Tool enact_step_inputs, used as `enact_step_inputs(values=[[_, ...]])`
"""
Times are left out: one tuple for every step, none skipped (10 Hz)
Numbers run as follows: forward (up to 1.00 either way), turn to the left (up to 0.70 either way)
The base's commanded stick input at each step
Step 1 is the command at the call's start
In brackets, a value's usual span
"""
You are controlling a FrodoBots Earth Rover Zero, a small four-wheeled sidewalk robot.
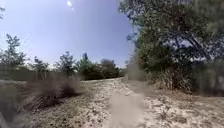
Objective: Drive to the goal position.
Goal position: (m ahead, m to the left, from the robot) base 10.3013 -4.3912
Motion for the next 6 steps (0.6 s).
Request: enact_step_inputs(values=[[0.45, 0.02], [0.45, 0.02], [0.45, 0.02], [0.45, 0.02], [0.45, 0.02], [0.45, 0.02]])
